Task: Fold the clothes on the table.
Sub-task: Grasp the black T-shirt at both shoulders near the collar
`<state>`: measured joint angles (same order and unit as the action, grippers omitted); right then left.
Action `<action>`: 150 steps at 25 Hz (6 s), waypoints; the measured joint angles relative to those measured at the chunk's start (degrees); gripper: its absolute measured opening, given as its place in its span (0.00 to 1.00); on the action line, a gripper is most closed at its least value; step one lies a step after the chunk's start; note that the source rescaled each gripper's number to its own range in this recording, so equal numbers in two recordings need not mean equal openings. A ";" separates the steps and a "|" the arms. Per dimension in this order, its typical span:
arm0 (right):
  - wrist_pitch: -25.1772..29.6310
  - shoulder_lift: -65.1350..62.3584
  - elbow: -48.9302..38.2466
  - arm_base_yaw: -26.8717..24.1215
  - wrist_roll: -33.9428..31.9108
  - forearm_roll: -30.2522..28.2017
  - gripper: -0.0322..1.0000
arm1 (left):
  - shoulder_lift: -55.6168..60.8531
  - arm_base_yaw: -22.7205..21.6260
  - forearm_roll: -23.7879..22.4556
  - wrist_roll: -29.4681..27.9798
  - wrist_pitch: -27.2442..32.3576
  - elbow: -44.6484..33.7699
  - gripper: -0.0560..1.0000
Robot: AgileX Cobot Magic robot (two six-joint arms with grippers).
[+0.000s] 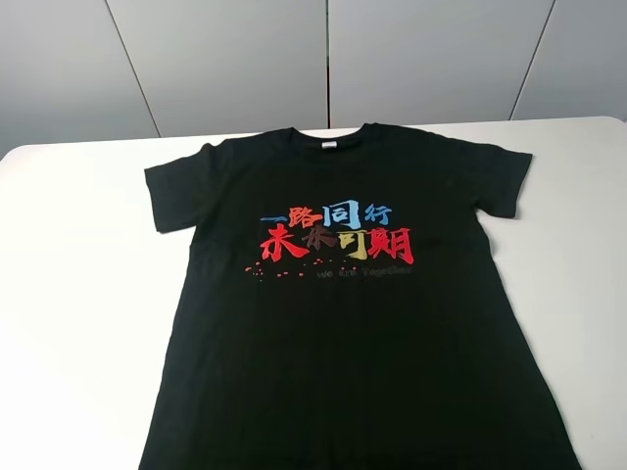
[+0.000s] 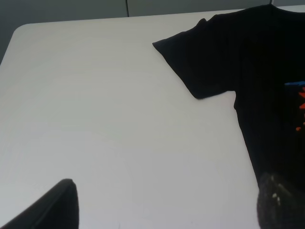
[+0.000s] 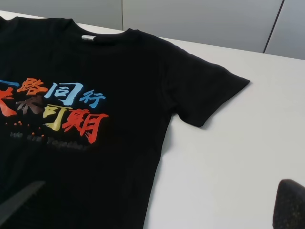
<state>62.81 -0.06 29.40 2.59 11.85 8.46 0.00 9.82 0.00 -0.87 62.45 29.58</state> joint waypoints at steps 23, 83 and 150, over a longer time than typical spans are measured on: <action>0.00 0.00 0.00 0.00 0.00 0.00 1.00 | 0.00 0.00 0.00 0.00 0.00 0.00 1.00; -13.71 74.89 20.29 5.01 13.81 4.29 1.00 | -83.12 9.77 17.70 44.14 -21.79 24.48 1.00; -18.10 95.46 24.70 7.62 17.50 7.97 1.00 | -122.69 20.92 5.87 35.74 -25.82 42.43 0.12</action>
<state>44.71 95.40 54.10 10.21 29.35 16.42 -122.69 30.75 5.87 34.88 36.63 72.01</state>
